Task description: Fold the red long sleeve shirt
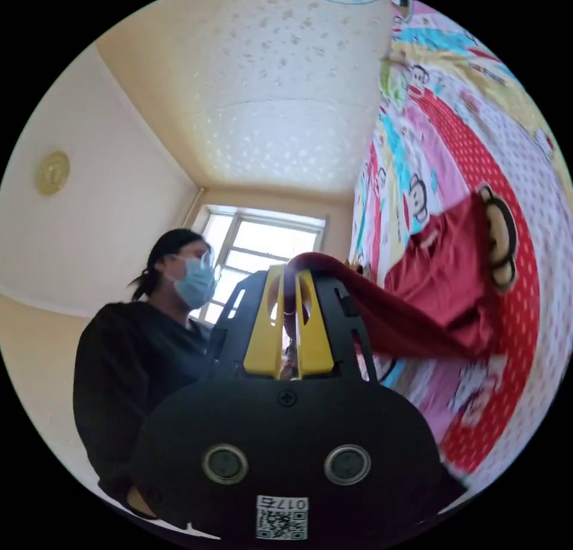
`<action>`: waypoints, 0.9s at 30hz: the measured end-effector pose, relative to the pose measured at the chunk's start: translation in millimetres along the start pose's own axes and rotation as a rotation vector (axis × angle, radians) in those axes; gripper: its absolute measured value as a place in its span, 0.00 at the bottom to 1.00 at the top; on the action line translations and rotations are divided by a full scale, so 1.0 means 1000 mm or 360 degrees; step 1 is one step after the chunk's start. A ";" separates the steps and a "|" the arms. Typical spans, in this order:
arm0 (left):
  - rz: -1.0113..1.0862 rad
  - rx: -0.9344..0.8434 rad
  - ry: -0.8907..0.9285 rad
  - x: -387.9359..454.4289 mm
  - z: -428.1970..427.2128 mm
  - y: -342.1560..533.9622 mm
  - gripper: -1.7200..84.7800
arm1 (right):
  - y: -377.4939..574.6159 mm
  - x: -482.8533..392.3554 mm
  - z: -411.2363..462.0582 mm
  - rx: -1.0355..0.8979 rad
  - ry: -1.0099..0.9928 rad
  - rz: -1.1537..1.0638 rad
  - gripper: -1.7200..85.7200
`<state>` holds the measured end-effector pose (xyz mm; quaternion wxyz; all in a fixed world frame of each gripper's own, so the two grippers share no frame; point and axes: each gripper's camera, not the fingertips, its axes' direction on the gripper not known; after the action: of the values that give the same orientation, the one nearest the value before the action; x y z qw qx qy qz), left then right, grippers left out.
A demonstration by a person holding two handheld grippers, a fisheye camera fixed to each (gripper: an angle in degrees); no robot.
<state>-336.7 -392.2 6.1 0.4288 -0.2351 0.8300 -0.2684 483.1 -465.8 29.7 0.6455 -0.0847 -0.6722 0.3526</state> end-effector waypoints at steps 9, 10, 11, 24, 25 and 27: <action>-0.0224 0.0331 -0.0667 -0.047 0.036 -0.011 0.19 | -0.097 0.043 0.113 -0.0257 0.1115 -0.0222 0.10; -0.0271 0.0341 -0.0750 -0.049 0.038 0.000 0.19 | -0.094 0.054 0.135 -0.0432 0.1348 -0.0290 0.09; -0.0385 0.0354 -0.0893 -0.058 0.042 0.024 0.20 | -0.092 0.063 0.146 -0.0521 0.1467 -0.0313 0.09; -0.0834 0.0375 -0.0668 -0.145 0.091 0.094 0.12 | -0.075 0.156 0.195 -0.1371 0.2601 -0.0703 0.03; -0.0790 0.0374 -0.0652 -0.139 0.094 0.092 0.11 | -0.084 0.151 0.181 -0.1329 0.2542 -0.0616 0.03; -0.0442 0.0245 -0.0652 -0.097 0.120 0.072 0.10 | -0.098 0.139 0.153 -0.1243 0.2348 -0.0439 0.02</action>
<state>-197.0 -307.6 -42.0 0.5637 -0.3630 0.6626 -0.3338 353.9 -514.9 211.7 0.8805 -0.4273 -0.1564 -0.1327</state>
